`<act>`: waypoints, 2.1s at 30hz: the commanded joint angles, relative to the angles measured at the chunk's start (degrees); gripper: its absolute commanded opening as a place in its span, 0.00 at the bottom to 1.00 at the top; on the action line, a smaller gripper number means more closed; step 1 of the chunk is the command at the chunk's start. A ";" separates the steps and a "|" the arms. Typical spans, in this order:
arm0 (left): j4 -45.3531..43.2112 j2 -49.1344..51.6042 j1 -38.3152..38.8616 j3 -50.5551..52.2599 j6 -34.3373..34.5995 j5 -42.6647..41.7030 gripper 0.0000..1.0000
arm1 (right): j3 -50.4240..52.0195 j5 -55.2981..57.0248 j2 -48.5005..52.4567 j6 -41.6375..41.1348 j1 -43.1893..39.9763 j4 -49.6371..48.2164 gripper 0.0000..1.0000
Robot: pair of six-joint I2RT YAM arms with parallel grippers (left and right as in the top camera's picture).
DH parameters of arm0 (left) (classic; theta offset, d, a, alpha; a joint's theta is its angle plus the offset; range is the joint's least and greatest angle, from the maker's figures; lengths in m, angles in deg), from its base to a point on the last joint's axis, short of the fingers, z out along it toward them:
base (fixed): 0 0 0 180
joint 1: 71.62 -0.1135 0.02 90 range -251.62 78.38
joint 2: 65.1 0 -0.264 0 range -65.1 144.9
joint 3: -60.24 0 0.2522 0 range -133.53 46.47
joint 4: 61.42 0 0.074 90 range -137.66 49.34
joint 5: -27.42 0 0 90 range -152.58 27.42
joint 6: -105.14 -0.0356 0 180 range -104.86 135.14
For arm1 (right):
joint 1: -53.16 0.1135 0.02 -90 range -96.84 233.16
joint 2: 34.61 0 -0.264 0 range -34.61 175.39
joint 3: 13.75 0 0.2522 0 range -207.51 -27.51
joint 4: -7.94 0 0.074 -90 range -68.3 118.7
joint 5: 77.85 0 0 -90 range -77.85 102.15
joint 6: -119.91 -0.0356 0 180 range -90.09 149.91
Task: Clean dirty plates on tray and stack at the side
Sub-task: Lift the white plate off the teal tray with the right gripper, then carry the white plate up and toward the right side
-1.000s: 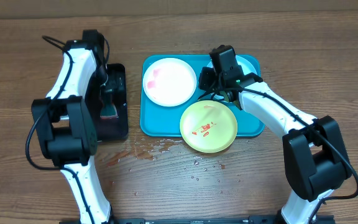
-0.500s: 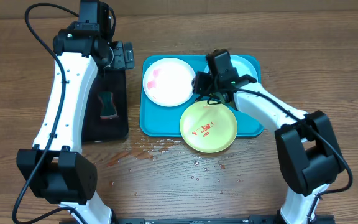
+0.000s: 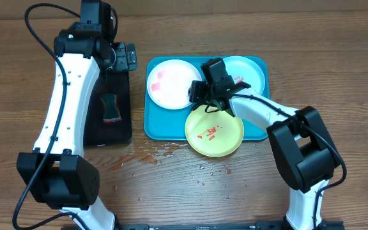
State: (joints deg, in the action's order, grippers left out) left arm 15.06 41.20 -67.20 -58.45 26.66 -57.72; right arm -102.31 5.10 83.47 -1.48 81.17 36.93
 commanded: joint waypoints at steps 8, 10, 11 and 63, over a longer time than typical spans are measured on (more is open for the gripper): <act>-0.22 0.04 -0.11 -0.39 -1.27 -2.27 1.00 | -1.20 2.60 2.08 -0.28 -0.04 -5.16 0.50; -0.39 0.04 -0.11 -0.39 -1.27 -3.08 1.00 | -1.20 2.51 2.62 -0.28 -0.04 -5.75 0.50; -0.48 0.04 -0.11 -0.39 -1.27 -3.28 1.00 | -1.20 2.51 3.13 -0.28 -0.04 -5.97 0.50; -3.10 0.02 -2.97 -0.42 -1.75 -12.46 1.00 | -47.30 68.63 5.40 29.44 2.71 43.52 0.04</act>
State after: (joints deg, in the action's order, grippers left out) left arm 12.26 41.20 -69.21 -58.45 26.47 -67.16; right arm -148.17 65.62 90.16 25.71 81.74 80.95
